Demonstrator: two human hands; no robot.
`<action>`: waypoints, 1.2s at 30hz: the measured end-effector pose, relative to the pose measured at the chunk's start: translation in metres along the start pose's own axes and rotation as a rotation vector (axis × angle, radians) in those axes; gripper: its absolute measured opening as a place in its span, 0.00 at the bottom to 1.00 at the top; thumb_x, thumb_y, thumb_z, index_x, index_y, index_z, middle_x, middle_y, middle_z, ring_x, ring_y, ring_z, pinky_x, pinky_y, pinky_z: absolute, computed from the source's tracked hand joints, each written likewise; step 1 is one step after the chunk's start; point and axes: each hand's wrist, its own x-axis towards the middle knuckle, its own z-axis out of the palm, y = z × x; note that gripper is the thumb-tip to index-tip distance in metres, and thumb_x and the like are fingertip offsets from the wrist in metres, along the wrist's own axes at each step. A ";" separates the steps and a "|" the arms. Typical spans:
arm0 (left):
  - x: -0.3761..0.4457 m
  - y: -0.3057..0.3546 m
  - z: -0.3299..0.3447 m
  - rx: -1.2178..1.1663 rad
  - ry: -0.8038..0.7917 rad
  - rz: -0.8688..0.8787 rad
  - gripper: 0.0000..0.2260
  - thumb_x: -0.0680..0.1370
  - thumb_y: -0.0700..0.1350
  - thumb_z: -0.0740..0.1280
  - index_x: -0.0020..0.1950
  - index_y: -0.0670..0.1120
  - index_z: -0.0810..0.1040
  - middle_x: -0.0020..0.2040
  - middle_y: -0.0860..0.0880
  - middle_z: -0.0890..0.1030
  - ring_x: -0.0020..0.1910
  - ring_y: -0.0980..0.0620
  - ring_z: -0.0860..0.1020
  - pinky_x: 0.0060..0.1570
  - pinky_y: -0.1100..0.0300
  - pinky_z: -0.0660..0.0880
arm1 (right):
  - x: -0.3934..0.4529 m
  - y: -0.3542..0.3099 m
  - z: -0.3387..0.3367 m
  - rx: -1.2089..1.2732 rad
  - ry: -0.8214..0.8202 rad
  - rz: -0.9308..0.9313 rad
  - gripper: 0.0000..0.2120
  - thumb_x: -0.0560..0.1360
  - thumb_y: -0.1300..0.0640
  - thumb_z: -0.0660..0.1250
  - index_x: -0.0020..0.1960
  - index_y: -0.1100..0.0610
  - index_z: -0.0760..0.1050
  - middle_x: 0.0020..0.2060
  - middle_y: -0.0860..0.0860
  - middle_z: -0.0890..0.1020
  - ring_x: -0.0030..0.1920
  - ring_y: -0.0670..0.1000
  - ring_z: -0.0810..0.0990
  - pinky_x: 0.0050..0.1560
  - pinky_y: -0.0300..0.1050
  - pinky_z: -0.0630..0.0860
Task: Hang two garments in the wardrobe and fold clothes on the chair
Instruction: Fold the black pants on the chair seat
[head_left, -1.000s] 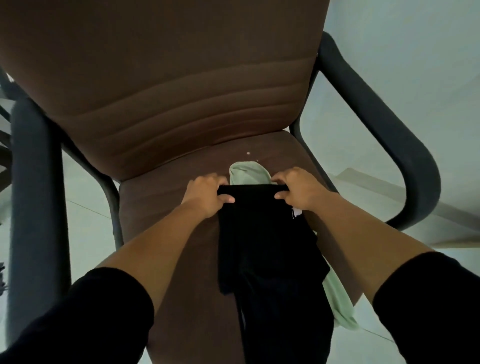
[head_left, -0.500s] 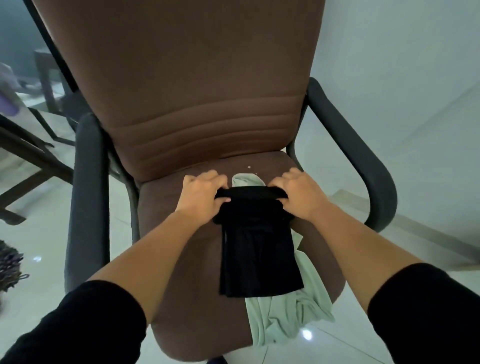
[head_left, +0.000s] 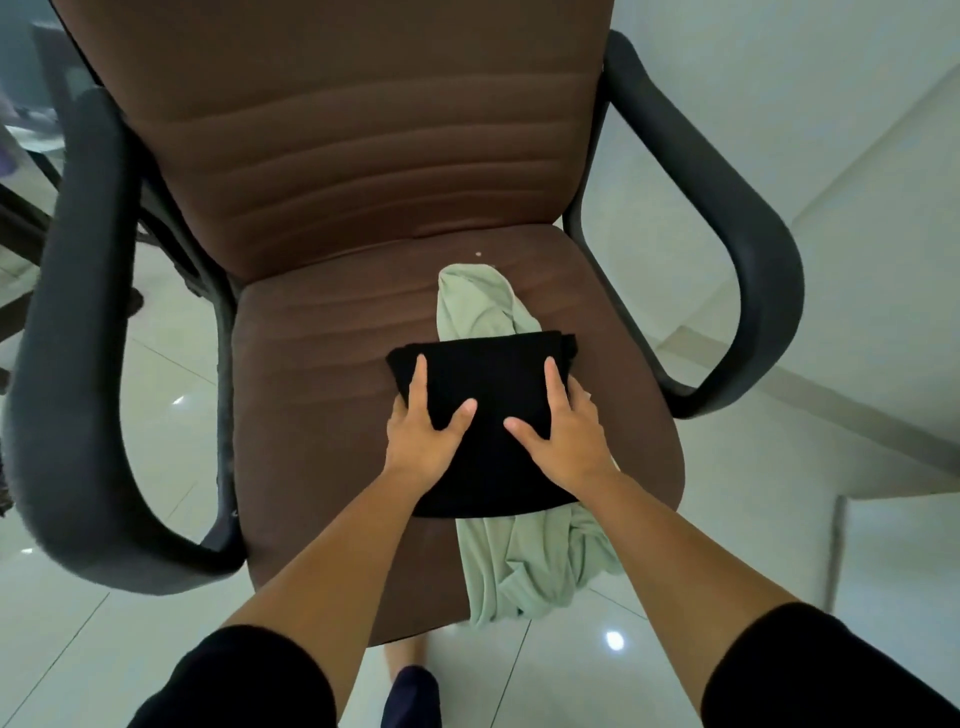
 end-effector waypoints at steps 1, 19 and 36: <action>0.007 0.001 0.001 0.000 -0.003 -0.021 0.37 0.74 0.62 0.63 0.74 0.65 0.42 0.75 0.46 0.59 0.72 0.44 0.61 0.70 0.44 0.63 | 0.007 0.000 0.004 -0.004 0.017 -0.006 0.42 0.74 0.36 0.60 0.76 0.46 0.37 0.75 0.57 0.54 0.74 0.59 0.54 0.72 0.58 0.59; 0.013 0.019 -0.027 -0.703 -0.093 -0.041 0.29 0.77 0.37 0.66 0.68 0.67 0.65 0.65 0.52 0.74 0.61 0.51 0.76 0.56 0.52 0.77 | 0.017 -0.019 -0.017 0.237 0.085 0.027 0.47 0.69 0.42 0.72 0.77 0.51 0.47 0.62 0.57 0.72 0.66 0.56 0.66 0.69 0.52 0.65; -0.208 0.323 -0.136 -0.685 -0.353 0.498 0.27 0.77 0.37 0.64 0.69 0.63 0.66 0.63 0.51 0.76 0.61 0.47 0.77 0.57 0.52 0.76 | -0.180 -0.133 -0.308 0.909 0.281 -0.404 0.46 0.70 0.47 0.71 0.74 0.34 0.40 0.74 0.44 0.58 0.71 0.50 0.63 0.69 0.50 0.67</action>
